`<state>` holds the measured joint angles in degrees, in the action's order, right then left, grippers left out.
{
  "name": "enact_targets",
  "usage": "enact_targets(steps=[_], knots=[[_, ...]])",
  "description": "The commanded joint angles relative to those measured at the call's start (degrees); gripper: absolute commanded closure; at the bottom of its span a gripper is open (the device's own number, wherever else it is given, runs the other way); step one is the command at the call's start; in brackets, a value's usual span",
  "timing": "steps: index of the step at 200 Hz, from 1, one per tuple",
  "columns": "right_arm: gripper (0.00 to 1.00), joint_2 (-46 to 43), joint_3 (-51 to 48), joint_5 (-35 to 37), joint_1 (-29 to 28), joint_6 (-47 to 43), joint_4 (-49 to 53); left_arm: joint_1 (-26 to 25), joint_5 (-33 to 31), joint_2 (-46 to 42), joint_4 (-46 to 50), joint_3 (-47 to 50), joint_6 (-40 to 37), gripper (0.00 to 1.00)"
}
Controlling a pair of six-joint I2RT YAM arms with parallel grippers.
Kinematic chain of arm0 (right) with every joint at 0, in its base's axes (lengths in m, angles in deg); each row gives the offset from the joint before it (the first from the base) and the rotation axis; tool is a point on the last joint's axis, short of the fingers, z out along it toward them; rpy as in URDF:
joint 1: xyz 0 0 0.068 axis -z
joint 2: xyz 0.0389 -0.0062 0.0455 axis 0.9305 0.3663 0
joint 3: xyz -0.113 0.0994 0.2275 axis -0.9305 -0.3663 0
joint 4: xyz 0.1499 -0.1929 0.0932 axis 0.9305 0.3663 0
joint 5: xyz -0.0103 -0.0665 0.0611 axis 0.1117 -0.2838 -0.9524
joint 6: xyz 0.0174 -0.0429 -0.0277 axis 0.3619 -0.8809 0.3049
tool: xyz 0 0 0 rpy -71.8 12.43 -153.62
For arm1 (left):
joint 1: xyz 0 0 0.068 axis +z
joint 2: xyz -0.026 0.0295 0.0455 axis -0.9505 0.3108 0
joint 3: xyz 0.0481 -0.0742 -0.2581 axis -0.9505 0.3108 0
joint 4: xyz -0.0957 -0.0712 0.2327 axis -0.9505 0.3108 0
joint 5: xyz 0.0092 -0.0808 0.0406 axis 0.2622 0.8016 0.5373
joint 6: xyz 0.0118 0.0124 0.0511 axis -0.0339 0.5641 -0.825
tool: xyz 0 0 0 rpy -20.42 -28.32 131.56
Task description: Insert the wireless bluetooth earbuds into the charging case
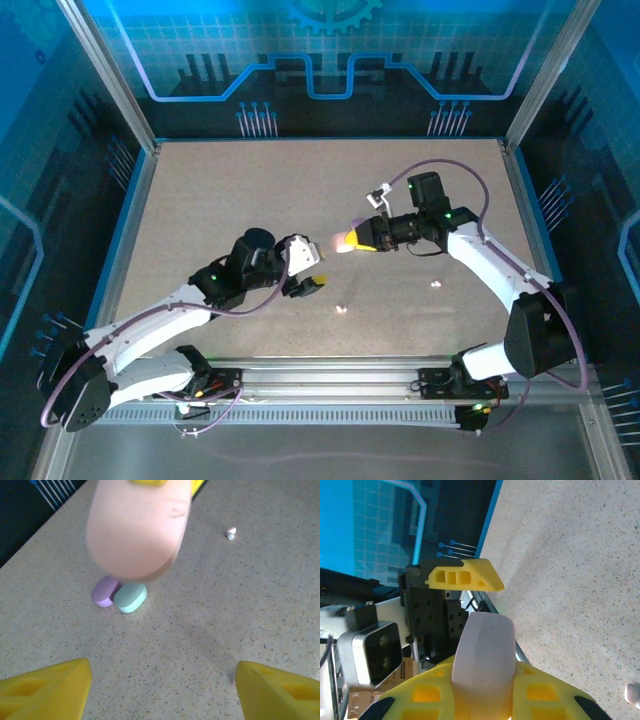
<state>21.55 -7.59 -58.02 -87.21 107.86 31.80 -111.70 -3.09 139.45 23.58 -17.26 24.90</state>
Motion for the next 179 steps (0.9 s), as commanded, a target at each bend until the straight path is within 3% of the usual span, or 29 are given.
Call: enact_targets(steps=[1, 30, 48, 105, 148, 179], knots=[[0.86, -1.7, -0.9, -4.1, 0.9, 1.3, -2.6, 0.6, 2.1, -2.0, -7.5, 1.0, 3.3, 0.24], [0.86, -1.7, -0.2, 1.3, 1.0, 0.1, 0.5, 0.7, 1.1, -1.2, -13.0, 1.1, 8.1, 0.23], [0.86, -2.4, -2.0, 1.8, 1.0, 3.4, -5.1, 0.7, 0.4, 0.0, -20.3, 2.2, 13.8, 0.22], [0.86, -8.3, -11.5, 9.8, 1.0, 15.7, -30.1, 1.8, -2.0, 5.9, -35.2, 0.8, 44.5, 0.22], [0.85, -12.4, -16.6, 14.2, 1.0, 19.9, -40.9, 4.2, -2.3, 8.8, -38.6, -0.8, 65.7, 0.26], [0.85, -14.9, -19.2, 17.1, 1.0, 24.1, -47.9, 4.5, 1.4, 13.1, -44.5, -2.3, 77.6, 0.28]])
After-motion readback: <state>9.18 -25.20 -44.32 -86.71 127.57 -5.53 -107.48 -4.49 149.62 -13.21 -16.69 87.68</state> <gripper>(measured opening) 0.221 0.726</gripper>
